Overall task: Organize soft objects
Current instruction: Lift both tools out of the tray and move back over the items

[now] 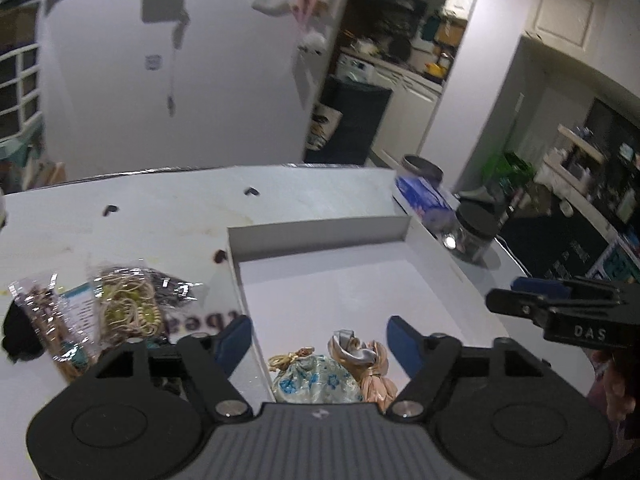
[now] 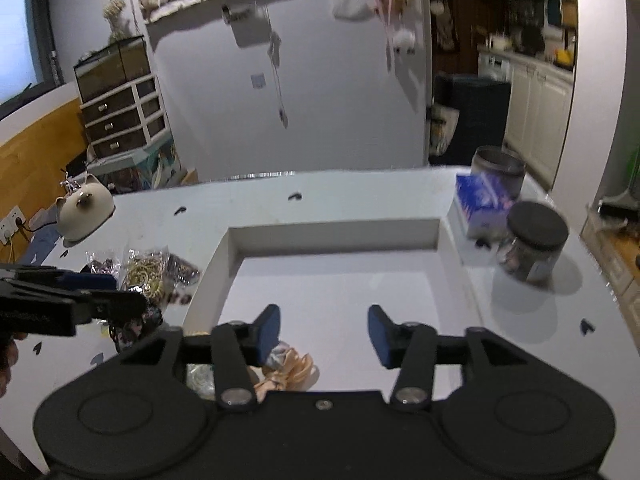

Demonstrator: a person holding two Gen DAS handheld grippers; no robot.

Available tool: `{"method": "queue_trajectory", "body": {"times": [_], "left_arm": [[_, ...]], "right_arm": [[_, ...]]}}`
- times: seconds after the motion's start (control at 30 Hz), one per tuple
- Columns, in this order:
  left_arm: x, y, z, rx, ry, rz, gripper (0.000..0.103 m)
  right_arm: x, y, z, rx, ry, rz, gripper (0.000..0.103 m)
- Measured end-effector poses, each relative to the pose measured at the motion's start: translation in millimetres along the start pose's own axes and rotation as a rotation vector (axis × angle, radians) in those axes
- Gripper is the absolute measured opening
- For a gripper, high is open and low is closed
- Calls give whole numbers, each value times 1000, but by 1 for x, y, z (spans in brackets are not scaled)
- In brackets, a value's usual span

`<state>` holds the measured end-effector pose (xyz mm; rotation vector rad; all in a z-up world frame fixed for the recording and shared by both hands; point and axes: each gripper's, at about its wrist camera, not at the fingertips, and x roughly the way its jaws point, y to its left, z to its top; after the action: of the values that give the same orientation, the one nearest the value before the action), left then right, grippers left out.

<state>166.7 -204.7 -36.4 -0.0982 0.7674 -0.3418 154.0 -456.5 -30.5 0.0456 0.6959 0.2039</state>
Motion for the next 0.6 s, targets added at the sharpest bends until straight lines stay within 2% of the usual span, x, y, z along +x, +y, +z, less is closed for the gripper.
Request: {"method": "queue_trajectory", "body": {"times": [0.13,0.2,0.23,0.27,0.33,0.43,0.6], "left_arm": [[-15,-2,-9,-34,-45,50,94],[-20,-3,-13,-47,-63,66,101],[-22,-2,-16,-54,-70,74,103],[-24,-2,-18,-63,-76,85,103],[-27,-2,-23,-75,-80,96,103],[-32,0,-29,-94,-95,111,103],[-39,2,-35,-105,-126,145,103]], "right_arm": [[-13,-1,-8,-13,-45,-6,65],[-19,-1,-12,-20,-63,-8,73],[-21,-1,-14,-21,-69,-13,83],[-23,-1,-15,-21,-74,-17,88],[-27,-3,-18,-15,-85,-27,89],[-30,-6,-21,-9,-87,-47,98],[-35,-3,-27,-31,-118,-68,103]]}}
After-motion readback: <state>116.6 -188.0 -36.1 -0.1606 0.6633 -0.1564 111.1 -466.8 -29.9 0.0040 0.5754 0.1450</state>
